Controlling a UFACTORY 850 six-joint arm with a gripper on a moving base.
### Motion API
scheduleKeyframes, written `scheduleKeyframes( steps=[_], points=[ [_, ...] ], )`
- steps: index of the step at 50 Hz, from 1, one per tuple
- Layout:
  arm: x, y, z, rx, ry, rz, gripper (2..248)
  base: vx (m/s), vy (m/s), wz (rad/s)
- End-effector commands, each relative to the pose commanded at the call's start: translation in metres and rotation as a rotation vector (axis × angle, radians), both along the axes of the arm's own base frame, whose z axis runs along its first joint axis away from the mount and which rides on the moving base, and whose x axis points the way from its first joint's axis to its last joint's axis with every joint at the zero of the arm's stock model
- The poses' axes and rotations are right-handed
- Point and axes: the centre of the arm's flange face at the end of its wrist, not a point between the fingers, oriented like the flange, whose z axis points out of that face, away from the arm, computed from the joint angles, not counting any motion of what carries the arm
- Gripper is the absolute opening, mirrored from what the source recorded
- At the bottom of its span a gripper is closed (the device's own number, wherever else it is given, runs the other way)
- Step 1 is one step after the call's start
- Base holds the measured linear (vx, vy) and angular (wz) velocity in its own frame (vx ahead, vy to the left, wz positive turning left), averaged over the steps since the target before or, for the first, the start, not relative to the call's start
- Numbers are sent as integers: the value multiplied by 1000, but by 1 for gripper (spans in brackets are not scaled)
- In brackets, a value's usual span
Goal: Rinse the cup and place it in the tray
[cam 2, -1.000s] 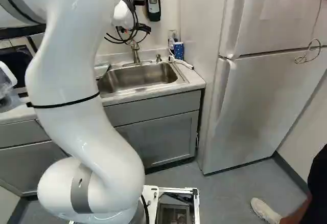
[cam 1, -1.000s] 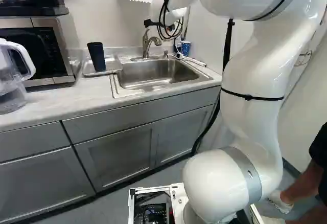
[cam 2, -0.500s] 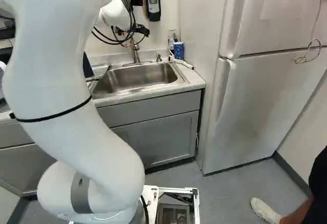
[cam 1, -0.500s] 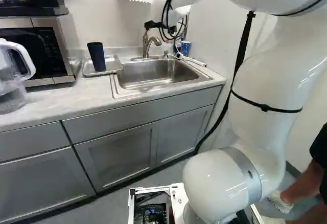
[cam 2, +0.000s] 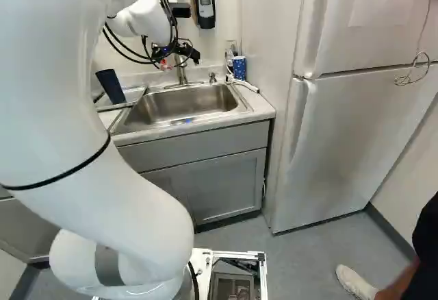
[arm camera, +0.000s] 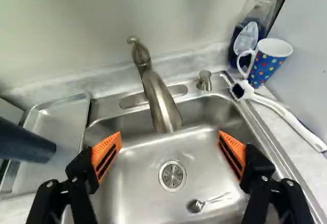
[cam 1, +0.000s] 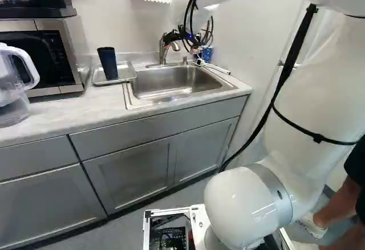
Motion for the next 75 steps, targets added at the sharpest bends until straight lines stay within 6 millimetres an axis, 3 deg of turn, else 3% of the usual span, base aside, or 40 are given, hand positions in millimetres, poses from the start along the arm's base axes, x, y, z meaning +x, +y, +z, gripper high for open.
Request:
scheduleKeyframes(
  steps=[10, 28, 75],
  points=[
    [-25, -1, -7, -21, 103, -2, 247, 0, 0, 0],
    [-38, -4, -18, -59, 283, -18, 247, 0, 0, 0],
    [-39, -5, -19, -61, 295, -19, 247, 0, 0, 0]
  ],
)
